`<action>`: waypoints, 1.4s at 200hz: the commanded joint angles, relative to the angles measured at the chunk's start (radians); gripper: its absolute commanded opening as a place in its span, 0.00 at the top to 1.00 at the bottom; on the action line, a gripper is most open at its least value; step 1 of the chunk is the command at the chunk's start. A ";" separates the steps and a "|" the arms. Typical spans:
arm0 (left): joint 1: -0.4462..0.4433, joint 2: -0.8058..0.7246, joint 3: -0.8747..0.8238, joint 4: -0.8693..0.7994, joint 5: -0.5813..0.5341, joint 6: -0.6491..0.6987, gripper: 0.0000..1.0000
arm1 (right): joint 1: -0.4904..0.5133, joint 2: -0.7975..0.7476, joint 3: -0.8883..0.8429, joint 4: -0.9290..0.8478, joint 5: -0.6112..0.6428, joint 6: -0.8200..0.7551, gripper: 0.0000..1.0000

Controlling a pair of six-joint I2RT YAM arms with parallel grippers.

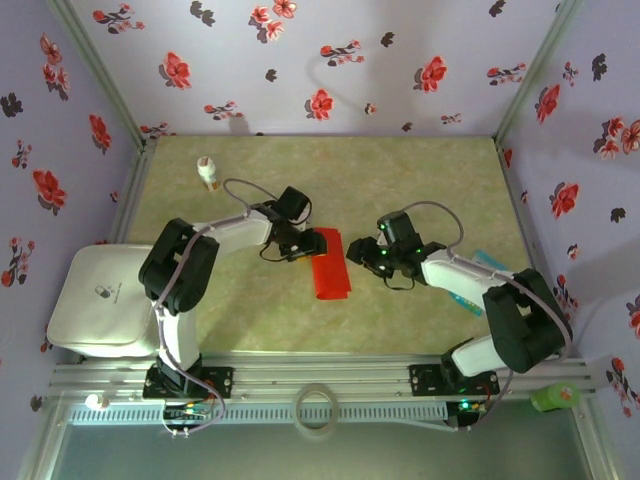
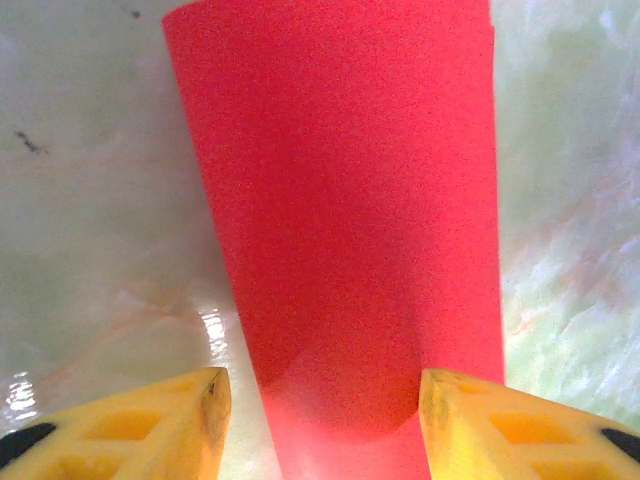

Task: Fold a paper plane with a square sheet of paper (pick it up from the middle)
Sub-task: First fold the square sheet of paper in half at the center of the table, then hold the square sheet of paper at the center of the table.

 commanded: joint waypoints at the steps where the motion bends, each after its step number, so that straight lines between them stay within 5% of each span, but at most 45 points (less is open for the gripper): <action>1: -0.001 0.035 0.016 -0.047 -0.022 0.022 0.47 | 0.006 0.010 0.012 0.014 0.026 0.020 0.51; 52: 0.000 0.057 0.033 -0.074 -0.018 0.081 0.47 | 0.006 -0.034 -0.014 0.004 0.092 0.034 0.54; 94: -0.002 0.069 0.037 -0.073 -0.006 0.093 0.47 | 0.005 0.032 0.013 -0.009 0.049 0.022 0.68; 280: -0.008 0.153 0.085 -0.194 -0.102 0.136 0.47 | -0.026 -0.067 -0.031 -0.070 0.168 0.059 0.62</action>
